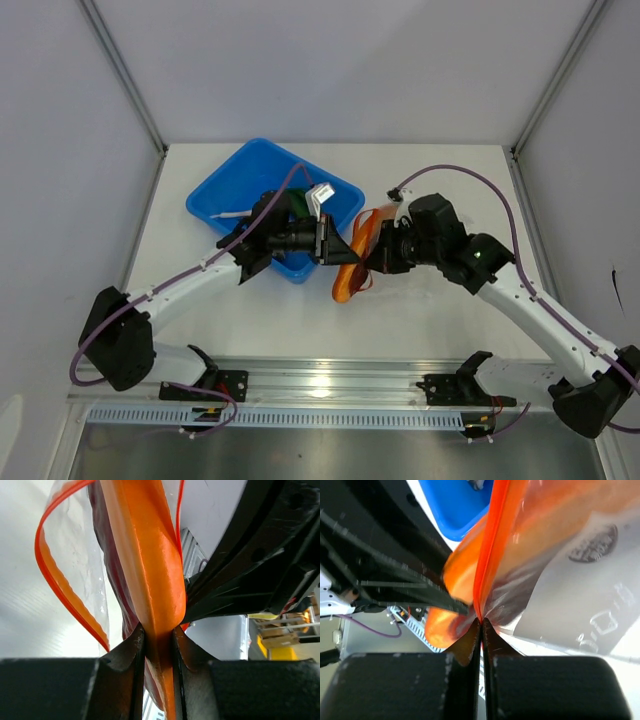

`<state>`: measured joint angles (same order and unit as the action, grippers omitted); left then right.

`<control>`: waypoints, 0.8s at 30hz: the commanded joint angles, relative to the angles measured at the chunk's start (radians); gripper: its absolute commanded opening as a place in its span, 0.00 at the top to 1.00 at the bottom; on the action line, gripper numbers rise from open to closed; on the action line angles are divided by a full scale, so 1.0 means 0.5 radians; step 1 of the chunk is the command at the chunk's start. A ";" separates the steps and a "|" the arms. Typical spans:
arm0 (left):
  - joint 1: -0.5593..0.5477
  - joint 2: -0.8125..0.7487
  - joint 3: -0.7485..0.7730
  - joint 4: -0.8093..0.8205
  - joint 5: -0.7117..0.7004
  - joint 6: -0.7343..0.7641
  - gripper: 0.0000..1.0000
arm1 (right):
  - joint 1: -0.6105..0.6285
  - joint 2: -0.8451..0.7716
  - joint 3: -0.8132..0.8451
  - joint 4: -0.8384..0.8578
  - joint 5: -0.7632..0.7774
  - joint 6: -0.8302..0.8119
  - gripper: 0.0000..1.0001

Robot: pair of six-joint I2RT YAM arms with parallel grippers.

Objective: Place the food in the zip-top bag and seal the zipper
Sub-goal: Place the fake food in the zipper food storage bag.

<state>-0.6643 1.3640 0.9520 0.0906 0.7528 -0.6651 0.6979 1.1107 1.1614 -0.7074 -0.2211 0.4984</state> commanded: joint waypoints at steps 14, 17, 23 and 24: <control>-0.116 0.067 0.170 -0.132 0.159 0.217 1.00 | -0.110 -0.077 0.085 -0.100 -0.003 -0.082 1.00; -0.116 0.091 0.100 -0.083 0.264 0.094 0.99 | -0.116 -0.159 0.086 -0.092 0.113 -0.089 1.00; -0.116 0.208 0.072 -0.009 0.519 -0.041 0.99 | -0.150 -0.187 0.110 -0.137 0.166 -0.122 1.00; -0.119 0.217 0.078 -0.049 0.577 -0.041 0.99 | -0.159 -0.187 0.110 -0.141 0.157 -0.135 1.00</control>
<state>-0.7147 1.4590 0.9833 0.0299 0.9096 -0.6418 0.6315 1.0290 1.1709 -0.7708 -0.1726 0.4614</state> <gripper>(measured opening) 0.237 0.006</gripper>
